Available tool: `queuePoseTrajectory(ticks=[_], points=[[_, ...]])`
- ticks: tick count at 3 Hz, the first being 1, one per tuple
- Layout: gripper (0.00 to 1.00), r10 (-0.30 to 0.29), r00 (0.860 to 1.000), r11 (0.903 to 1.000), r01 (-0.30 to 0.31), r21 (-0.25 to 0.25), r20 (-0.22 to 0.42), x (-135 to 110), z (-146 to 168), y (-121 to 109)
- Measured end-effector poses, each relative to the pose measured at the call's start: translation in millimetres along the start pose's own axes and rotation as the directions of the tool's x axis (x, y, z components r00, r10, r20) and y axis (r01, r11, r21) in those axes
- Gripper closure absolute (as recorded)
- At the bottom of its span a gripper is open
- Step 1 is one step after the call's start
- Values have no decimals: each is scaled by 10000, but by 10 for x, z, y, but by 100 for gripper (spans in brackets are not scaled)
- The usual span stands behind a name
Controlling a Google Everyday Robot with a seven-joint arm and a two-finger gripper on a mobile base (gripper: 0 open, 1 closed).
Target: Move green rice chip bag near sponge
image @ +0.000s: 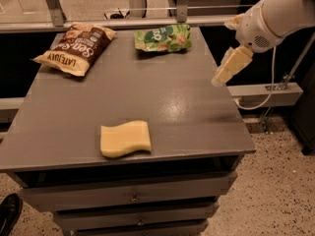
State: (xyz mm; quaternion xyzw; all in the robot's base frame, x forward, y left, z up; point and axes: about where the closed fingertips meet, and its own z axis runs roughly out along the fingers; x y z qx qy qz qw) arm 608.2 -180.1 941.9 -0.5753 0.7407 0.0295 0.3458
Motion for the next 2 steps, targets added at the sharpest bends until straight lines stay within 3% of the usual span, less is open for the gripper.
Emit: queuePoseTrajectory(ticks=[2], points=[[0, 193, 9998, 9995, -194, 230, 59, -26, 50, -29]])
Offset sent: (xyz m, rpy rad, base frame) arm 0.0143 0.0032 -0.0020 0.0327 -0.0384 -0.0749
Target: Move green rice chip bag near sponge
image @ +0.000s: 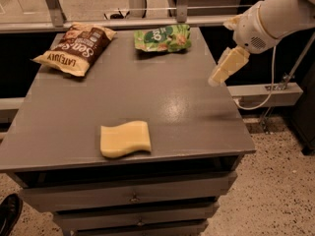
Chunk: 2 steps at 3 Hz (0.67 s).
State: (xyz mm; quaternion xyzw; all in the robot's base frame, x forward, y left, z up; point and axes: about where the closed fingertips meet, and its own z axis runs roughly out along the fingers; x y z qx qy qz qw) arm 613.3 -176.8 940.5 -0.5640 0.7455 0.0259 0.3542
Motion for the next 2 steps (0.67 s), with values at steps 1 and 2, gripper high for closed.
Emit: queuePoseTrajectory(ticks=[1, 2], points=[[0, 699, 9944, 9963, -735, 439, 799, -73, 283, -276], [0, 1570, 9735, 9822, -1714, 764, 1662, -107, 702, -686]])
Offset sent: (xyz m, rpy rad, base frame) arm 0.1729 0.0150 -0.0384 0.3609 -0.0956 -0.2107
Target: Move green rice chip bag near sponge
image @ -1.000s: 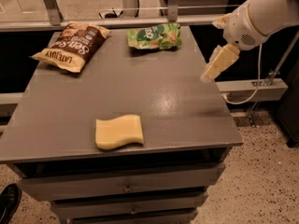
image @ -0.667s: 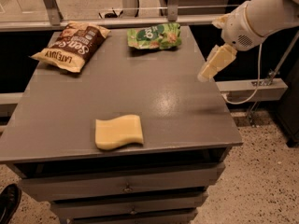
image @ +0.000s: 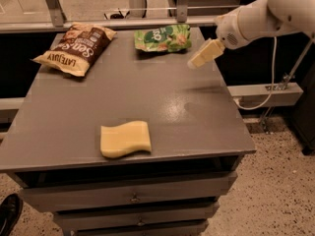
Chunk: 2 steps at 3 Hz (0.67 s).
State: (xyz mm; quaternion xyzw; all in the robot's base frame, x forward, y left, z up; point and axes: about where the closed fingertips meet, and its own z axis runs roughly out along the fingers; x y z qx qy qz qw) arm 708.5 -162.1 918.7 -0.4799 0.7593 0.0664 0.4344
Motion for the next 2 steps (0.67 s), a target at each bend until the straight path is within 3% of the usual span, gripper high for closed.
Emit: queuePoseTrajectory(ticks=[1, 2], points=[[0, 819, 9933, 9963, -837, 181, 814, -64, 413, -289], [0, 1515, 9767, 9873, -1568, 236, 1523, -113, 725, -490]])
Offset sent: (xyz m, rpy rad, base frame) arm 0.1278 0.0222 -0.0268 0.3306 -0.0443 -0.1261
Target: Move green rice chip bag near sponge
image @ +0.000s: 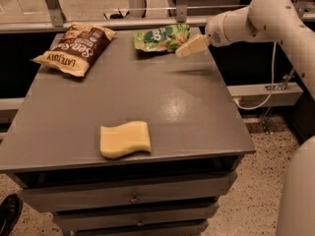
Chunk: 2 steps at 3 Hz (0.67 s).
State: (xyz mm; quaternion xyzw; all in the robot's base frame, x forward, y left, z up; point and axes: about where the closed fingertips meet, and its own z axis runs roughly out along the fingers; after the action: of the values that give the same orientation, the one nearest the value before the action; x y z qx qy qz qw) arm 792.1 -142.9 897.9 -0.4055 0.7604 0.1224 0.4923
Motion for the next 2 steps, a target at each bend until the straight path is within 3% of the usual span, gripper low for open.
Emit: queuePoseTrajectory(ticks=[2], points=[[0, 1064, 9879, 9941, -1083, 106, 1128, -75, 434, -189]])
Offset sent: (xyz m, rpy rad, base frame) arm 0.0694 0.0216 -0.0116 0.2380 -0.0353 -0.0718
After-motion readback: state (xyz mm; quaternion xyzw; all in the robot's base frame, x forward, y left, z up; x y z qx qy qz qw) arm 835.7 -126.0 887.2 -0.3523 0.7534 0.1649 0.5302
